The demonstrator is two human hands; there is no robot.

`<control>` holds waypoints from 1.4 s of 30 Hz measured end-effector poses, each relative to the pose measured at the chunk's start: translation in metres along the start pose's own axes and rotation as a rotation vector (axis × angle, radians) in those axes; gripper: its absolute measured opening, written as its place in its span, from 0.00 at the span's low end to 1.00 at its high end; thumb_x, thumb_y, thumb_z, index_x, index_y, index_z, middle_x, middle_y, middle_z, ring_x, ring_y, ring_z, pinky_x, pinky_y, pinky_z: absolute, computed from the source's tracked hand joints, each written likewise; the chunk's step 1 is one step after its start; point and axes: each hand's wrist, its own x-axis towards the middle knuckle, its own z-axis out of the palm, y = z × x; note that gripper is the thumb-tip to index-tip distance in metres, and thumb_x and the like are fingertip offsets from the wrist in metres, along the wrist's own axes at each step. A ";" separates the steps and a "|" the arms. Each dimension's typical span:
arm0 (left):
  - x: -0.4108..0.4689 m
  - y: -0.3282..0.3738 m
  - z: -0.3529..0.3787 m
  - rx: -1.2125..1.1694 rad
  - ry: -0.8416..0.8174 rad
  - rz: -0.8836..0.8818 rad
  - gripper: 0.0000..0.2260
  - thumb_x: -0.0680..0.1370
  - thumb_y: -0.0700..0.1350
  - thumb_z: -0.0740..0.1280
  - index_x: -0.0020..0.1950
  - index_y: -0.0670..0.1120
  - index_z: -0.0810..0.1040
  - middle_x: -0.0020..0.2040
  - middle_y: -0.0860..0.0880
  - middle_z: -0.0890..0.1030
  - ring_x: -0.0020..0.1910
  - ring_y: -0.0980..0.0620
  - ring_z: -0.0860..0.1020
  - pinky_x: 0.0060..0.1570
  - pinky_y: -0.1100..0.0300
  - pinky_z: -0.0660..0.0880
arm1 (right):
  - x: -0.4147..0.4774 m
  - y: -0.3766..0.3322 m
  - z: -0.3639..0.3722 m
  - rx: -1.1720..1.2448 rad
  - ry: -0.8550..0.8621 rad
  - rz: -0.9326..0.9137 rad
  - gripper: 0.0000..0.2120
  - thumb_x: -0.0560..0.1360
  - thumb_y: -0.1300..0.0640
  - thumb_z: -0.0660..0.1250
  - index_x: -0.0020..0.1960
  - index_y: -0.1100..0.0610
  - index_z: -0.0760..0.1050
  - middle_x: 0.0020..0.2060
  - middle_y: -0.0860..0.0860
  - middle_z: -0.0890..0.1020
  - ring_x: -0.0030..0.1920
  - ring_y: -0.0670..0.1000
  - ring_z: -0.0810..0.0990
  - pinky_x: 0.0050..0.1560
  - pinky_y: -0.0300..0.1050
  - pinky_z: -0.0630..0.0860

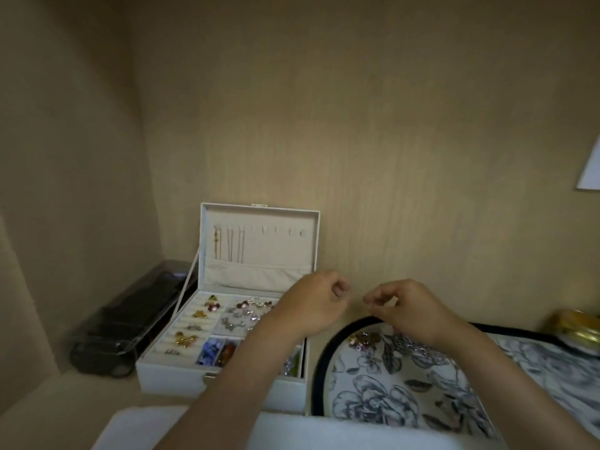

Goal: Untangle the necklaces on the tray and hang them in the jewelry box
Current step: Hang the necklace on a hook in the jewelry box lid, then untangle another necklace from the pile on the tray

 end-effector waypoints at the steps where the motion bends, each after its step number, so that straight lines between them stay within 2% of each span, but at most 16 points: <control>1: 0.001 0.008 0.011 0.004 -0.036 0.005 0.09 0.80 0.49 0.66 0.58 0.50 0.79 0.50 0.55 0.78 0.47 0.57 0.76 0.48 0.65 0.72 | -0.006 0.009 -0.003 -0.006 0.000 0.021 0.06 0.76 0.53 0.72 0.53 0.48 0.84 0.47 0.41 0.83 0.39 0.33 0.79 0.39 0.25 0.70; 3: 0.003 0.020 0.032 0.028 -0.114 0.018 0.10 0.80 0.48 0.64 0.59 0.48 0.79 0.53 0.52 0.79 0.49 0.56 0.76 0.50 0.63 0.73 | -0.016 0.026 -0.008 -0.038 -0.013 0.059 0.08 0.77 0.55 0.71 0.55 0.49 0.84 0.49 0.42 0.84 0.46 0.37 0.80 0.46 0.27 0.72; 8: 0.003 0.034 0.084 0.119 -0.219 0.013 0.14 0.81 0.46 0.62 0.67 0.50 0.77 0.64 0.47 0.77 0.59 0.50 0.75 0.61 0.56 0.74 | -0.048 0.066 -0.014 -0.189 -0.086 0.074 0.14 0.77 0.55 0.70 0.62 0.51 0.81 0.57 0.44 0.81 0.54 0.42 0.79 0.55 0.33 0.74; 10: -0.002 0.034 0.102 0.181 -0.258 0.039 0.17 0.81 0.45 0.61 0.70 0.53 0.75 0.64 0.47 0.76 0.62 0.48 0.73 0.64 0.53 0.71 | -0.061 0.077 -0.016 -0.269 -0.138 0.046 0.12 0.77 0.57 0.68 0.59 0.48 0.83 0.54 0.44 0.83 0.54 0.44 0.80 0.56 0.40 0.76; 12: -0.008 0.031 0.116 0.304 -0.261 0.070 0.20 0.81 0.46 0.59 0.73 0.55 0.70 0.66 0.48 0.74 0.65 0.47 0.69 0.67 0.52 0.67 | -0.071 0.086 -0.016 -0.335 -0.133 0.023 0.13 0.77 0.58 0.67 0.60 0.50 0.82 0.55 0.47 0.83 0.57 0.49 0.79 0.60 0.46 0.75; 14: -0.014 0.026 0.125 0.373 -0.219 0.099 0.20 0.82 0.47 0.58 0.74 0.55 0.69 0.69 0.50 0.73 0.67 0.47 0.67 0.69 0.51 0.63 | -0.078 0.091 -0.017 -0.326 -0.081 0.009 0.15 0.77 0.57 0.68 0.63 0.50 0.81 0.57 0.46 0.81 0.58 0.49 0.77 0.63 0.46 0.73; 16: -0.017 0.023 0.125 0.351 -0.177 0.110 0.19 0.82 0.49 0.58 0.73 0.56 0.70 0.70 0.53 0.72 0.68 0.50 0.66 0.70 0.54 0.60 | -0.081 0.095 -0.019 -0.285 -0.045 0.023 0.12 0.76 0.55 0.69 0.58 0.48 0.83 0.55 0.44 0.81 0.55 0.45 0.78 0.61 0.44 0.75; 20: -0.017 0.020 0.118 0.318 -0.110 0.122 0.13 0.80 0.54 0.64 0.64 0.57 0.77 0.64 0.56 0.75 0.66 0.55 0.68 0.67 0.57 0.61 | -0.086 0.096 -0.025 -0.210 -0.024 0.071 0.03 0.72 0.51 0.73 0.40 0.46 0.85 0.44 0.40 0.81 0.44 0.40 0.80 0.51 0.42 0.79; 24: -0.019 0.024 0.120 0.305 -0.073 0.161 0.08 0.78 0.59 0.66 0.51 0.56 0.79 0.56 0.58 0.76 0.60 0.57 0.69 0.64 0.58 0.61 | -0.090 0.090 -0.026 -0.165 -0.037 0.137 0.11 0.73 0.46 0.73 0.35 0.50 0.83 0.35 0.46 0.84 0.36 0.42 0.81 0.43 0.41 0.78; 26: -0.019 0.027 0.122 0.335 -0.058 0.186 0.08 0.77 0.59 0.67 0.47 0.57 0.78 0.54 0.58 0.77 0.57 0.58 0.69 0.62 0.61 0.59 | -0.090 0.090 -0.025 -0.174 -0.053 0.149 0.11 0.73 0.45 0.73 0.36 0.50 0.83 0.34 0.44 0.84 0.36 0.41 0.81 0.43 0.41 0.78; 29: -0.022 0.032 0.125 0.351 -0.062 0.194 0.06 0.76 0.57 0.67 0.43 0.57 0.75 0.51 0.59 0.76 0.55 0.58 0.69 0.62 0.60 0.59 | -0.090 0.090 -0.026 -0.157 -0.061 0.139 0.05 0.73 0.50 0.74 0.39 0.49 0.84 0.34 0.37 0.82 0.38 0.37 0.80 0.44 0.37 0.75; 32: -0.026 0.035 0.125 0.372 -0.051 0.175 0.04 0.75 0.54 0.67 0.42 0.56 0.75 0.48 0.60 0.75 0.53 0.57 0.69 0.62 0.58 0.61 | -0.093 0.091 -0.033 -0.266 -0.055 0.171 0.03 0.71 0.49 0.75 0.44 0.47 0.85 0.36 0.34 0.78 0.44 0.38 0.78 0.51 0.41 0.75; 34: -0.028 0.035 0.126 0.404 -0.033 0.151 0.06 0.76 0.55 0.65 0.42 0.55 0.75 0.47 0.59 0.75 0.52 0.57 0.69 0.62 0.57 0.62 | -0.094 0.093 -0.041 -0.379 -0.049 0.218 0.06 0.71 0.45 0.75 0.44 0.46 0.85 0.39 0.37 0.81 0.47 0.43 0.80 0.54 0.43 0.76; 38: -0.026 0.039 0.131 0.445 0.037 0.149 0.16 0.79 0.62 0.60 0.37 0.54 0.73 0.42 0.58 0.72 0.48 0.56 0.69 0.59 0.58 0.63 | -0.096 0.090 -0.045 -0.599 -0.039 0.278 0.14 0.71 0.39 0.72 0.45 0.48 0.85 0.41 0.44 0.83 0.47 0.48 0.79 0.52 0.45 0.72; 40: -0.026 0.040 0.133 0.449 0.048 0.156 0.14 0.80 0.62 0.61 0.42 0.54 0.74 0.44 0.58 0.73 0.50 0.55 0.71 0.60 0.57 0.64 | -0.096 0.090 -0.040 -0.620 0.006 0.182 0.12 0.73 0.43 0.72 0.52 0.47 0.83 0.49 0.46 0.81 0.53 0.50 0.77 0.56 0.47 0.72; 42: -0.026 0.039 0.135 0.416 0.034 0.160 0.11 0.79 0.60 0.62 0.52 0.55 0.77 0.50 0.58 0.77 0.54 0.54 0.72 0.61 0.56 0.64 | -0.096 0.093 -0.029 -0.442 0.050 0.068 0.17 0.75 0.50 0.70 0.63 0.47 0.78 0.55 0.46 0.78 0.58 0.50 0.76 0.60 0.47 0.73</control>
